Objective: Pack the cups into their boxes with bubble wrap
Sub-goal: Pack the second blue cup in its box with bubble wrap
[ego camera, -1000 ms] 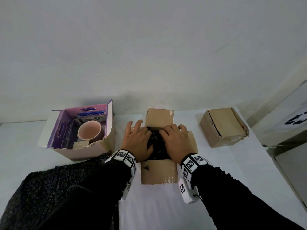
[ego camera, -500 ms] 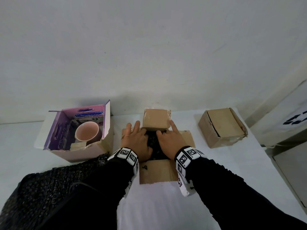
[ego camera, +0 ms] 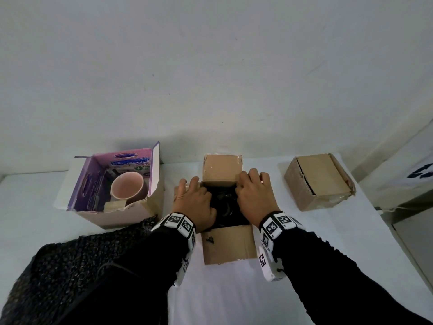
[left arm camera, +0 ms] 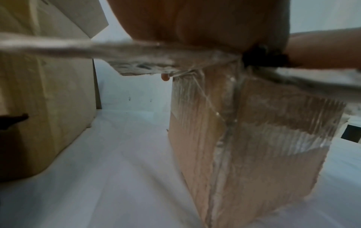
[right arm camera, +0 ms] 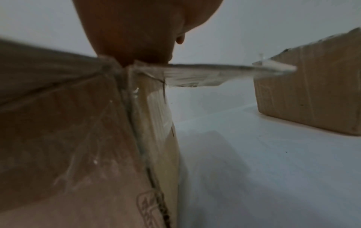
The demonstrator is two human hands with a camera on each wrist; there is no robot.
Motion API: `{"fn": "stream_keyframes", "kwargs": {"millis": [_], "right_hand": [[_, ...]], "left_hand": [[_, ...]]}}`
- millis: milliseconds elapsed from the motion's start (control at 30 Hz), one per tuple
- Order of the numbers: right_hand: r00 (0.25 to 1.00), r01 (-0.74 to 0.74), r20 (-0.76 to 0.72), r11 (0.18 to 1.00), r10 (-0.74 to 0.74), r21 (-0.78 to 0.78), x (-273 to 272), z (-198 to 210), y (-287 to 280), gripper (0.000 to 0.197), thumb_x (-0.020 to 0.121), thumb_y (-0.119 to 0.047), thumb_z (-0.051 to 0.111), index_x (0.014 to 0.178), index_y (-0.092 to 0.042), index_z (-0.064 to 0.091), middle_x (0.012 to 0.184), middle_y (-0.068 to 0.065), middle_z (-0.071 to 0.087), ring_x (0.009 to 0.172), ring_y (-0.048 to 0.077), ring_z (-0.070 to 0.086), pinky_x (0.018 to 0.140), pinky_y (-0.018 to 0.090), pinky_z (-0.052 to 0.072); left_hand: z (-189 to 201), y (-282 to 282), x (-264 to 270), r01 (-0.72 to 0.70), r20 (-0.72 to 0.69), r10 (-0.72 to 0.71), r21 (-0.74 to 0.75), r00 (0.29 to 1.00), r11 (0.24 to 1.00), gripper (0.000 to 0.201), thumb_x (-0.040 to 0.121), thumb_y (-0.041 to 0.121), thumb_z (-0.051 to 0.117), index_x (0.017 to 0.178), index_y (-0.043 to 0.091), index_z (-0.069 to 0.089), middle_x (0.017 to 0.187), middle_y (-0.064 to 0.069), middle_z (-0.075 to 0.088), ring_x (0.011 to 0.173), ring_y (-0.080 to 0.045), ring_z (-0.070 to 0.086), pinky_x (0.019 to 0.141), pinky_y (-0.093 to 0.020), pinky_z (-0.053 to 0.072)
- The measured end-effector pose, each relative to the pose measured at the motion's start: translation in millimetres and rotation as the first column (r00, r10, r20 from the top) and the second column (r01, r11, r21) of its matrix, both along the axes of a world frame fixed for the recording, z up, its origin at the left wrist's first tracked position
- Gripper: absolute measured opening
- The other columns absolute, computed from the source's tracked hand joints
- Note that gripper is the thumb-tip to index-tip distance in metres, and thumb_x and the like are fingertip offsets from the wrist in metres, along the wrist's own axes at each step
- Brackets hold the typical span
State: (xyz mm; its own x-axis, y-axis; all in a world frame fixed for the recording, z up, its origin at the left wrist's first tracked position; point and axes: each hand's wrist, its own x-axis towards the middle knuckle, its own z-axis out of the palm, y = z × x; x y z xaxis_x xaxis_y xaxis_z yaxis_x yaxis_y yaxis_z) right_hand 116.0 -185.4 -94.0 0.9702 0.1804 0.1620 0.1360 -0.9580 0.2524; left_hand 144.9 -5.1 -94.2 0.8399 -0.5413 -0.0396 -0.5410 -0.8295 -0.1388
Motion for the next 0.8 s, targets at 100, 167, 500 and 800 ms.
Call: {"fn": "stream_keyframes", "kwargs": {"millis": [100, 167, 500, 800], "right_hand": [[0.996, -0.03, 0.083, 0.999, 0.029, 0.011, -5, 8, 5, 0.027, 0.072, -0.007, 0.04, 0.077, -0.018, 0.064, 0.084, 0.002, 0.061, 0.085, 0.03, 0.051, 0.082, 0.042, 0.029], [0.989, -0.082, 0.123, 0.997, 0.08, 0.007, -13, 9, 4, 0.029, 0.073, -0.008, 0.035, 0.079, -0.02, 0.061, 0.079, 0.0, 0.061, 0.086, 0.027, 0.053, 0.087, 0.043, 0.028], [0.978, -0.133, -0.177, 0.986, 0.113, -0.103, -20, 12, -7, 0.017, 0.07, -0.013, 0.057, 0.064, -0.018, 0.072, 0.089, 0.003, 0.066, 0.111, 0.035, 0.047, 0.106, 0.055, 0.023], [0.998, -0.057, -0.035, 0.998, 0.056, -0.007, -32, 0, 4, 0.033, 0.071, -0.016, 0.041, 0.1, -0.017, 0.058, 0.062, 0.006, 0.063, 0.091, 0.03, 0.05, 0.086, 0.044, 0.026]], "left_hand": [[1, 1, -2, 0.0, 0.016, 0.0, 0.012, 1.0, 1.0, 0.047, 0.08, 0.045, 0.033, 0.094, 0.017, 0.068, 0.11, -0.002, 0.057, 0.121, -0.028, 0.036, 0.099, -0.049, 0.017], [3, 0, -6, 0.002, 0.038, -0.001, -0.029, 0.999, 1.0, 0.04, 0.074, 0.043, 0.041, 0.082, 0.016, 0.07, 0.105, -0.004, 0.057, 0.114, -0.031, 0.042, 0.097, -0.051, 0.021], [3, 4, -13, 0.053, 0.141, -0.05, -0.016, 0.989, 0.998, 0.036, 0.074, 0.039, 0.039, 0.075, 0.017, 0.067, 0.089, 0.0, 0.058, 0.099, -0.027, 0.048, 0.094, -0.05, 0.026], [7, 15, -19, 0.122, 0.177, -0.122, 0.011, 0.977, 0.992, 0.032, 0.081, 0.037, 0.039, 0.065, 0.024, 0.063, 0.077, 0.009, 0.059, 0.096, -0.026, 0.051, 0.094, -0.052, 0.024]]}}
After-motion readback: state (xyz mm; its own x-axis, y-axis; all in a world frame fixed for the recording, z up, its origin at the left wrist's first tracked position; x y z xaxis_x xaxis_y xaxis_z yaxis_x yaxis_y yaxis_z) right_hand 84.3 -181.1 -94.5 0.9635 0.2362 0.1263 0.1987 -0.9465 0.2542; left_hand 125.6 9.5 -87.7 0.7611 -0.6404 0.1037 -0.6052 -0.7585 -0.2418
